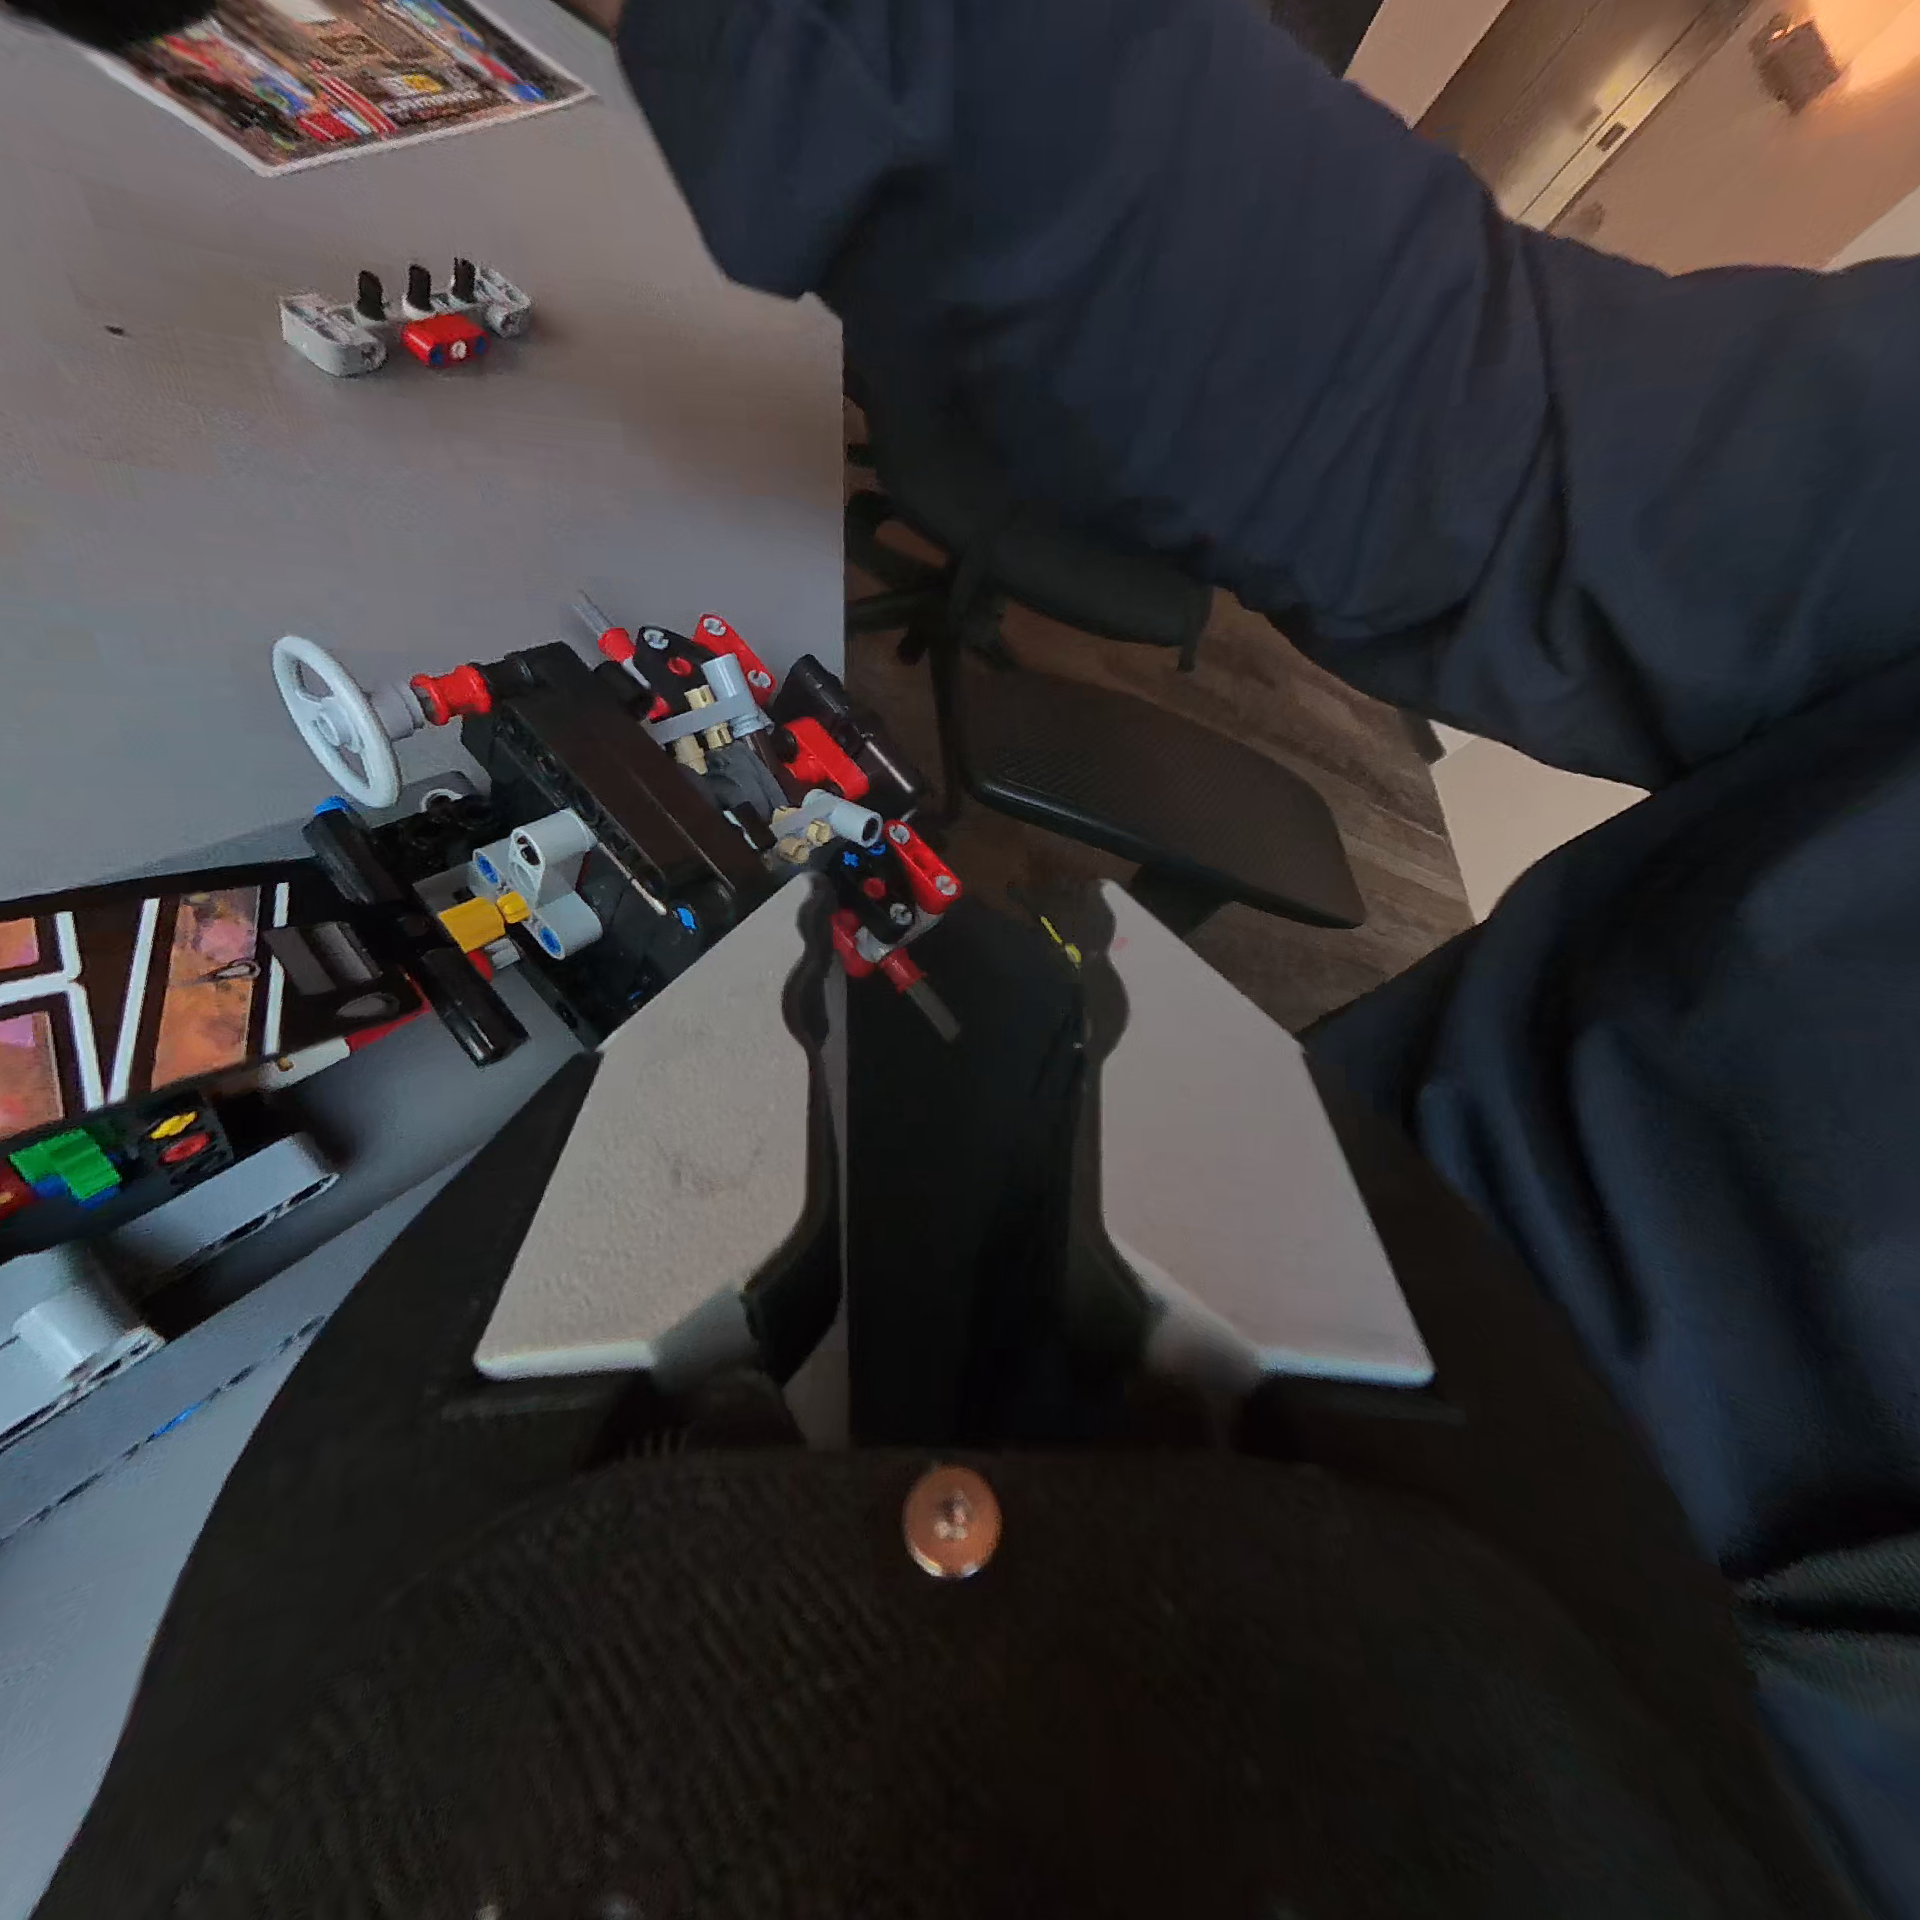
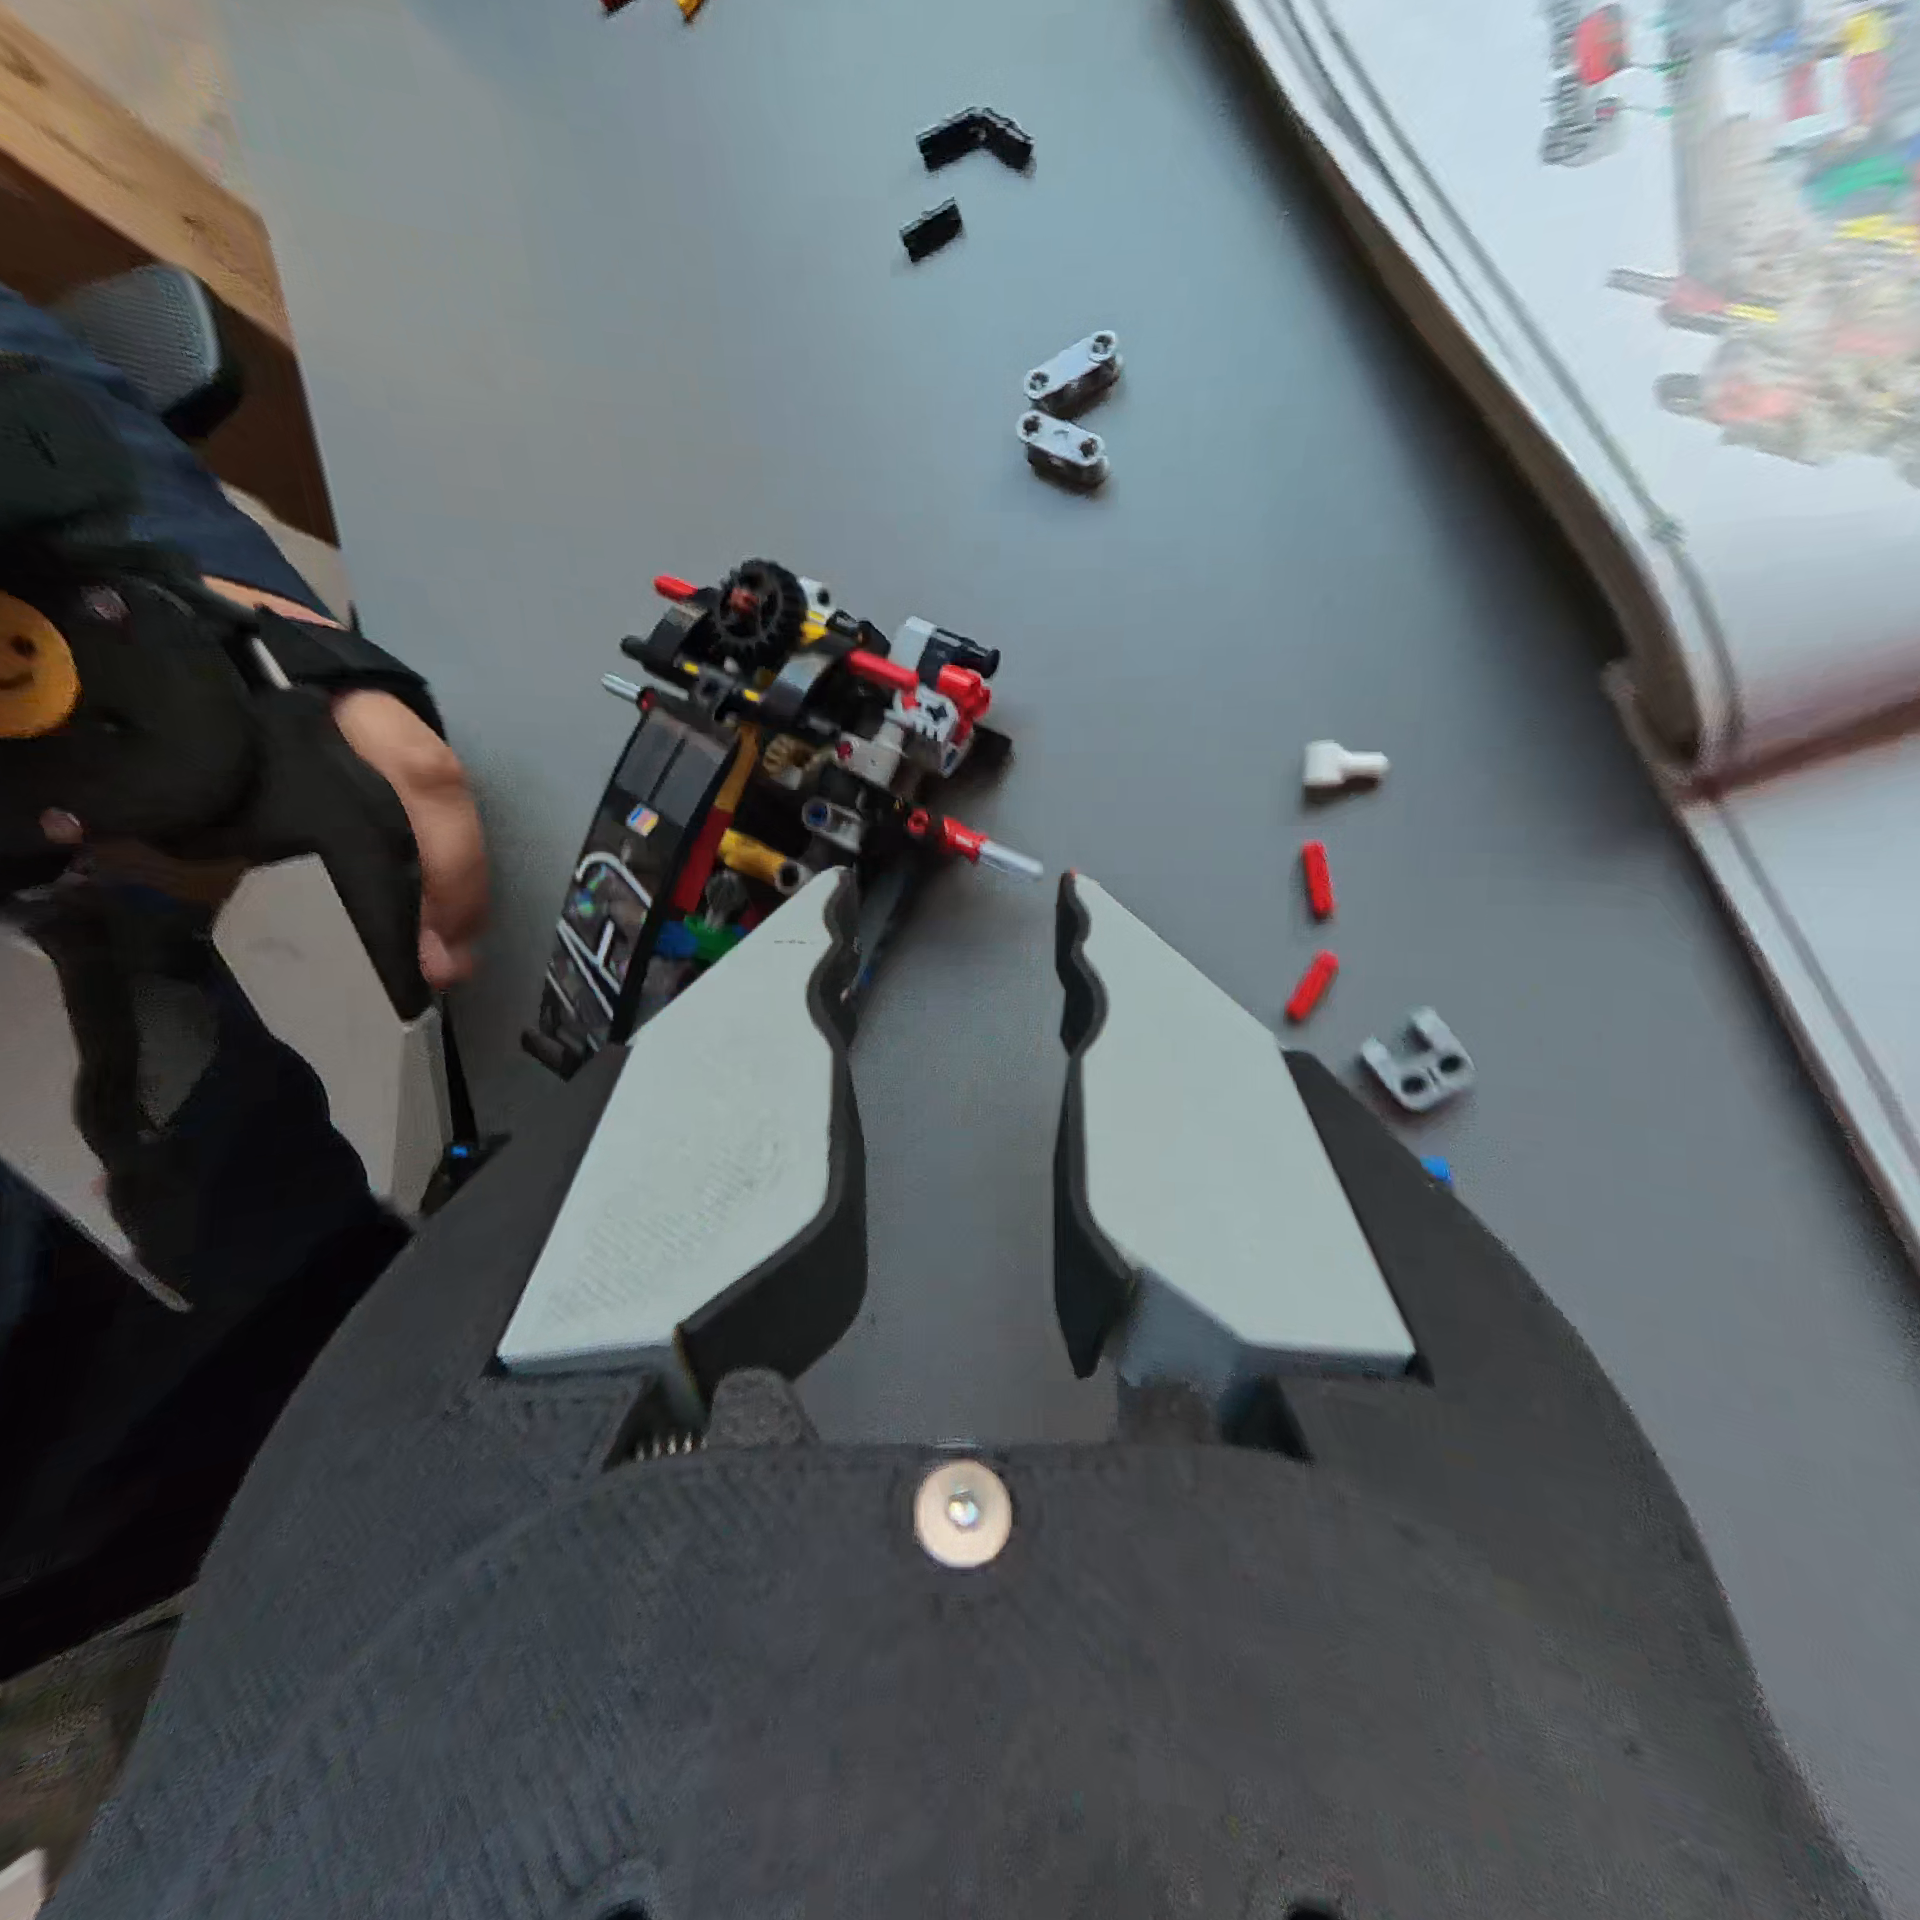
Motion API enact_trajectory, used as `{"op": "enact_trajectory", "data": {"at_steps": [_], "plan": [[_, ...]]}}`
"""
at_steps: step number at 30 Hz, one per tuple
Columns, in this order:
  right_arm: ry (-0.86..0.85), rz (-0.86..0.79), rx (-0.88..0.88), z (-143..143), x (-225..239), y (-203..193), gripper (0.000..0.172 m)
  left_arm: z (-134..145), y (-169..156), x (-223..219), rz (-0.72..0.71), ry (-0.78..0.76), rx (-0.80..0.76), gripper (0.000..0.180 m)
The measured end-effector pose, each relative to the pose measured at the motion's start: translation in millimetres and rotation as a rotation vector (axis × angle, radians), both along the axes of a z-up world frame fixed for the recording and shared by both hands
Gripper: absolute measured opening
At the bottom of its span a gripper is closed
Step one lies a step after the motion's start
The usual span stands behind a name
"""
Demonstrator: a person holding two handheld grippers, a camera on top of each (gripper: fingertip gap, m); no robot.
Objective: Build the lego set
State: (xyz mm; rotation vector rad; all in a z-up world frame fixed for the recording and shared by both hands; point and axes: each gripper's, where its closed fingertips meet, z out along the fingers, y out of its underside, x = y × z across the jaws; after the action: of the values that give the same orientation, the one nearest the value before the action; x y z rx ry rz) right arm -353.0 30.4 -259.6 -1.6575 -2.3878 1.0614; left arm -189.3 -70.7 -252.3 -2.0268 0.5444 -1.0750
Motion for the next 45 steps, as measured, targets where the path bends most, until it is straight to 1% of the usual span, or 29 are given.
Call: {"op": "enact_trajectory", "data": {"at_steps": [1, 3, 5, 6, 8, 9, 10, 11, 13, 15, 17, 20, 22, 25, 26, 29, 30, 33, 39, 41, 45], "plan": [[0.028, -0.031, 0.048, 7.2, 10.6, 7.8, 0.038, 2.8, -3.8, -2.0, -0.002, 0.018, 0.01, 0.051], [0.111, -0.104, 0.121, 24.6, 40.6, 16.1, 0.041, 16.6, -14.7, -12.7, 0.001, 0.062, 0.064, 0.054], [0.172, -0.175, 0.145, 35.5, 82.9, 12.4, 0.047, 35.5, -22.8, -40.5, 0.042, 0.142, 0.134, 0.06], [0.185, -0.208, 0.158, 35.1, 106.7, 8.5, 0.049, 44.3, -24.8, -61.3, 0.077, 0.196, 0.163, 0.064], [0.203, -0.273, 0.166, 27.1, 149.9, -4.9, 0.052, 57.9, -28.6, -105.5, 0.122, 0.296, 0.193, 0.063], [0.197, -0.303, 0.153, 19.8, 168.4, -15.1, 0.055, 60.4, -29.0, -126.1, 0.131, 0.342, 0.19, 0.062], [0.177, -0.333, 0.156, 10.4, 184.7, -23.3, 0.061, 58.4, -25.5, -147.7, 0.152, 0.407, 0.178, 0.064], [0.164, -0.368, 0.177, 1.6, 197.4, -28.8, 0.066, 54.6, -18.7, -168.2, 0.178, 0.476, 0.169, 0.07], [0.177, -0.44, 0.203, -9.0, 209.7, -37.6, 0.07, 46.7, -1.7, -194.3, 0.196, 0.559, 0.177, 0.074], [0.193, -0.5, 0.186, -15.1, 209.9, -46.7, 0.078, 36.0, 16.7, -206.5, 0.199, 0.575, 0.163, 0.076], [0.191, -0.521, 0.174, -23.8, 205.8, -57.1, 0.083, 26.2, 32.3, -209.4, 0.2, 0.539, 0.13, 0.078], [0.184, -0.539, 0.282, -36.9, 199.7, -55.7, 0.079, 17.4, 40.5, -198.2, 0.156, 0.441, 0.093, 0.075], [0.194, -0.512, 0.313, -37.8, 194.4, -58.1, 0.07, 7.3, 40.2, -193.3, 0.141, 0.441, 0.067, 0.075], [0.197, -0.463, 0.317, -35.8, 189.1, -60.8, 0.053, -8.7, 31.5, -184.9, 0.11, 0.47, 0.035, 0.071], [0.192, -0.454, 0.322, -35.4, 188.6, -58.4, 0.05, -13.4, 26.9, -182.0, 0.096, 0.479, 0.025, 0.069], [0.184, -0.441, 0.292, -31.9, 185.1, -49.3, 0.052, -26.3, 14.0, -177.0, 0.071, 0.511, -0.002, 0.064], [0.174, -0.438, 0.266, -32.4, 183.3, -47.1, 0.051, -28.0, 11.9, -175.9, 0.076, 0.51, 0.001, 0.068], [0.144, -0.416, 0.249, -36.9, 179.0, -39.4, 0.051, -26.9, 6.2, -176.3, 0.1, 0.489, 0.0, 0.068], [0.144, -0.384, 0.31, -35.6, 164.4, -8.6, 0.039, -24.4, -13.1, -179.6, 0.128, 0.439, -0.027, 0.07], [0.147, -0.375, 0.306, -36.3, 156.4, 1.2, 0.038, -23.6, -21.0, -178.9, 0.143, 0.431, -0.035, 0.073], [0.171, -0.384, 0.306, -36.1, 146.3, 19.7, 0.041, -21.3, -42.5, -168.2, 0.154, 0.399, -0.044, 0.071]]}}
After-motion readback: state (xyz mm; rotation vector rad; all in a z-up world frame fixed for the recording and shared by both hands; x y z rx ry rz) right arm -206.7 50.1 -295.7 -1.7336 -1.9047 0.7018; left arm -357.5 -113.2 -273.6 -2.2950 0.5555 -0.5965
